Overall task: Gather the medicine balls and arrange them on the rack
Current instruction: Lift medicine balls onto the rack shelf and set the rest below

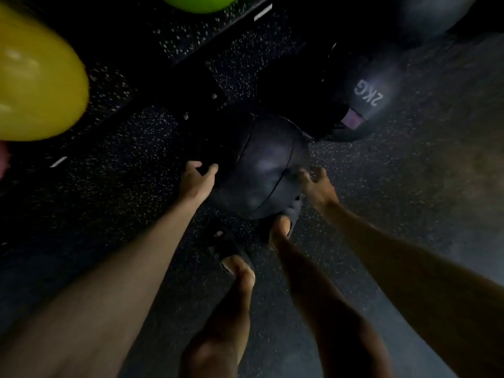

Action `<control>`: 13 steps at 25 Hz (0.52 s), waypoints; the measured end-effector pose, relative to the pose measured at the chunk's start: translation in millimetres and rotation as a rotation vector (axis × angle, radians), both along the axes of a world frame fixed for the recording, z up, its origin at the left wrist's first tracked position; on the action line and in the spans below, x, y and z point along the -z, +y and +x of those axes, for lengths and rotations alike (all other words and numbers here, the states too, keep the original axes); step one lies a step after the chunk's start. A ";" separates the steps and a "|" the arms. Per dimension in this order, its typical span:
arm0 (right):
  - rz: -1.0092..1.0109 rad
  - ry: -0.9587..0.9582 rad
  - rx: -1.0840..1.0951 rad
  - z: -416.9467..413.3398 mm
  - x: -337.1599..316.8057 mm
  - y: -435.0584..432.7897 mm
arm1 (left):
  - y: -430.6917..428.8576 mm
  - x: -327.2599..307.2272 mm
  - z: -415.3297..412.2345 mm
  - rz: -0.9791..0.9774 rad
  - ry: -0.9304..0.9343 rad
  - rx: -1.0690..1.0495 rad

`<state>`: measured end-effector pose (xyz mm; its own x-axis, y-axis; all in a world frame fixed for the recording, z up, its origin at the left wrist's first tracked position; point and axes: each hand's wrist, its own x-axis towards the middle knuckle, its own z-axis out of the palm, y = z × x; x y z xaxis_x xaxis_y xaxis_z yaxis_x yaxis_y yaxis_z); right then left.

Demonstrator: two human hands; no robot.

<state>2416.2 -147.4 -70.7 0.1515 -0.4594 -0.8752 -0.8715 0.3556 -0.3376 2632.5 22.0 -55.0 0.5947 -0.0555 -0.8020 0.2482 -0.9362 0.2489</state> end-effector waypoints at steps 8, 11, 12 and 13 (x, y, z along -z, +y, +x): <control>0.172 -0.124 0.525 14.5 132.6 -28.6 | 5.7 95.7 32.6 -0.136 0.116 -0.487; 0.222 -0.180 0.630 17.3 139.8 -18.6 | 5.6 98.8 29.5 -0.191 0.154 -0.545; 0.201 -0.192 0.649 16.8 136.9 -15.5 | 6.0 96.8 27.8 -0.193 0.155 -0.553; 0.175 -0.207 0.654 15.8 131.5 -11.6 | 8.7 92.4 26.1 -0.193 0.149 -0.565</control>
<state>2432.0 -159.0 -202.2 0.0637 -0.3685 -0.9274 -0.3846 0.8485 -0.3635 2658.6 30.7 -147.4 0.4565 0.0831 -0.8858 0.7380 -0.5914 0.3249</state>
